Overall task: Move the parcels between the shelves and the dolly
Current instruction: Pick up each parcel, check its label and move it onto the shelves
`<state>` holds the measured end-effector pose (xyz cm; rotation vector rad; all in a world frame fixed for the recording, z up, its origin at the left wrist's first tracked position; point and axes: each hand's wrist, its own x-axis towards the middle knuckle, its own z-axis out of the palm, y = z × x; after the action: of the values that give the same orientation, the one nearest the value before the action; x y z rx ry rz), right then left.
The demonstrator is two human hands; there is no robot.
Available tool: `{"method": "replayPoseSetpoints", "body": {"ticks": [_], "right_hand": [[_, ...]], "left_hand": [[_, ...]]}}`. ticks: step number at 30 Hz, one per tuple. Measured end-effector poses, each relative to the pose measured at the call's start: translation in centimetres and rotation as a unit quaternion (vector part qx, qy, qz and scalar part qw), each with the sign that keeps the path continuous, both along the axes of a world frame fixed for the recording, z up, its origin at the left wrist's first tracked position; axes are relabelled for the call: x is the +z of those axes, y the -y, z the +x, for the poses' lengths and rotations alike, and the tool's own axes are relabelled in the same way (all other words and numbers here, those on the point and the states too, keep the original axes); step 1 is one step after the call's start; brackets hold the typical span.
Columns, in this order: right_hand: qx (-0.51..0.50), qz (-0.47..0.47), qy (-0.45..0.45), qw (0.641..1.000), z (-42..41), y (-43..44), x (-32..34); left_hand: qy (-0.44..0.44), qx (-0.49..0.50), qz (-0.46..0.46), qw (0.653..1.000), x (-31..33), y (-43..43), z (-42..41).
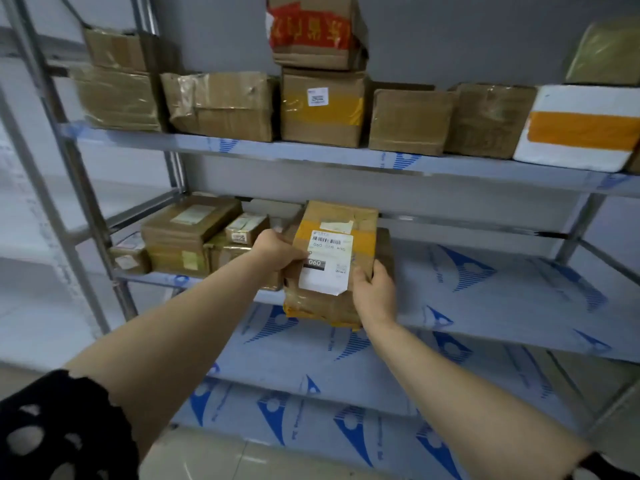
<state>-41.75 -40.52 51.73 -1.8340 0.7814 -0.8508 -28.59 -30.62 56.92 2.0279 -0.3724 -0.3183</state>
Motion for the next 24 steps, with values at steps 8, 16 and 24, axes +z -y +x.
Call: {"method": "replayPoseSetpoints", "body": {"ticks": [8, 16, 24], "right_hand": [[0.163, -0.005, -0.043, 0.986, 2.9, -19.4, -1.6], [0.36, -0.016, -0.068, 0.93, 10.2, -37.9, -4.2], [0.512, 0.019, -0.086, 0.854, 20.5, -54.4, -8.3]], "left_hand": [[-0.025, 0.15, -0.002, 0.988, -3.1, -23.5, -0.4], [-0.054, 0.313, -0.013, 0.948, -5.9, -45.5, 0.3], [-0.097, 0.453, -0.03, 0.885, -9.4, -61.6, 4.8]]}}
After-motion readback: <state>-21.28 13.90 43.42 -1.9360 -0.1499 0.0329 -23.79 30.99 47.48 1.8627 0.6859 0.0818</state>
